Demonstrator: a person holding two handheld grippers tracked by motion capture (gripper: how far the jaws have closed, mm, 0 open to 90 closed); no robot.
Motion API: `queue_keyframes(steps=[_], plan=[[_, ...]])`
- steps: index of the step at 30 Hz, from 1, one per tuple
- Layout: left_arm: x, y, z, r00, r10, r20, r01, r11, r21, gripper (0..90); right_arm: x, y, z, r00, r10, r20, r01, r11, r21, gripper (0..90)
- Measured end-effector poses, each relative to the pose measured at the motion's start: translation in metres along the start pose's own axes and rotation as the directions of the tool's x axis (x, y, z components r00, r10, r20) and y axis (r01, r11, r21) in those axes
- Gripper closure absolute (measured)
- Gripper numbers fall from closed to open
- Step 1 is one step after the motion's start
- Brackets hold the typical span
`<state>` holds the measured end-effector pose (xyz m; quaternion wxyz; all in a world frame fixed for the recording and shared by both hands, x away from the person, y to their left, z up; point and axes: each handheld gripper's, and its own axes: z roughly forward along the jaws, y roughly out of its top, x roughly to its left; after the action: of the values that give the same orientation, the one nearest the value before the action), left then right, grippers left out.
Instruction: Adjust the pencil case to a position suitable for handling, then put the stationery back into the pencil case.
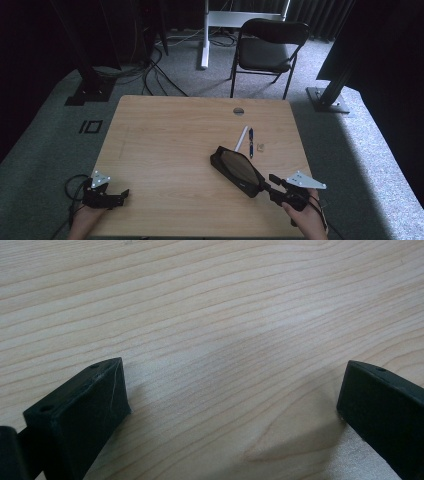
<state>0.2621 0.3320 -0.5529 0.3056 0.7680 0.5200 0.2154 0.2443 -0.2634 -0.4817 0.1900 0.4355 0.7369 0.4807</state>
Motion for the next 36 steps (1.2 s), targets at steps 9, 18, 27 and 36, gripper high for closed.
queue_keyframes(steps=[9,18,27,36], plan=[[0.0,0.0,0.0,1.0,0.0,0.0,0.0,1.0,-0.001,0.2,-0.023,0.02,0.015,0.9989,0.03,0.037,-0.027,0.998,-0.059,46.3],[0.0,0.0,0.0,1.0,0.001,0.0,-0.001,1.0,0.0,0.2,-0.045,0.031,0.046,0.995,0.036,0.093,-0.031,0.998,-0.058,41.6],[0.0,0.0,0.0,1.0,0.001,0.0,-0.001,1.0,-0.001,0.2,-0.063,0.034,0.073,0.9871,0.062,0.148,-0.058,0.998,-0.031,43.6],[0.0,0.0,0.0,1.0,0.0,0.0,0.0,1.0,-0.001,0.2,-0.083,0.033,0.1,0.9741,0.132,0.184,-0.134,0.991,0.0,42.9]])
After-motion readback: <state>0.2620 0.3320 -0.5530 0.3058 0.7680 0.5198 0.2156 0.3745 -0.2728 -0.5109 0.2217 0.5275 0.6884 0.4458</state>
